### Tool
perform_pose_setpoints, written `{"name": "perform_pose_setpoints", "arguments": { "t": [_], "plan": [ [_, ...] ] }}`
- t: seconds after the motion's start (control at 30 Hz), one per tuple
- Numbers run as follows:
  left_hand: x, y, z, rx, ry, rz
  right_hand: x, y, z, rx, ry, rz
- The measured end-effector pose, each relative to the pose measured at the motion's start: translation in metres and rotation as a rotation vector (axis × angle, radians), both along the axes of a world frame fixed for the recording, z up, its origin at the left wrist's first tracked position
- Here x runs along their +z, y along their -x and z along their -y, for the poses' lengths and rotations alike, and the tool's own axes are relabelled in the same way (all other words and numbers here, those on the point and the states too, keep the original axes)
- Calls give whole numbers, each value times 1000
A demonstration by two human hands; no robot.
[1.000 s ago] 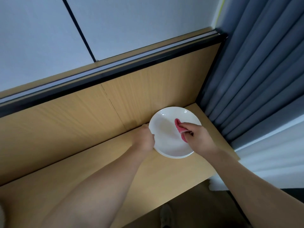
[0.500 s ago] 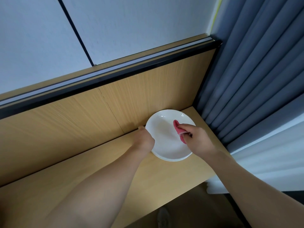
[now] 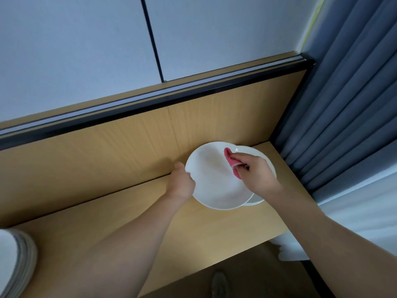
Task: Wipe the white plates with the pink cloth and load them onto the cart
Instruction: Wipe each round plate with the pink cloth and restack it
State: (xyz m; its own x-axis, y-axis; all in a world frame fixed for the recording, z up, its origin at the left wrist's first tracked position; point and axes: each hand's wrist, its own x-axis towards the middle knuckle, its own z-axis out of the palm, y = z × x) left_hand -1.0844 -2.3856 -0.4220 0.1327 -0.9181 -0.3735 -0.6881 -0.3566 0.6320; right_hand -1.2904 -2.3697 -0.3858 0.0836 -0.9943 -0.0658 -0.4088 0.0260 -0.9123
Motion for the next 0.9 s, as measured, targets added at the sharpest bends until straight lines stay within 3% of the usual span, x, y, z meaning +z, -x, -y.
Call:
{"name": "perform_pose_setpoints", "arguments": {
  "t": [0.27, 0.53, 0.9],
  "plan": [
    [-1, -90, -46, 132, 23, 3, 5, -83, -17, 80, -31, 51],
    [-20, -170, -108, 285, 19, 3, -10, -159, -46, 216, -19, -41],
    [-52, -229, -157, 378, -77, 37, -40, -238, -79, 342, -112, -95]
  ]
}}
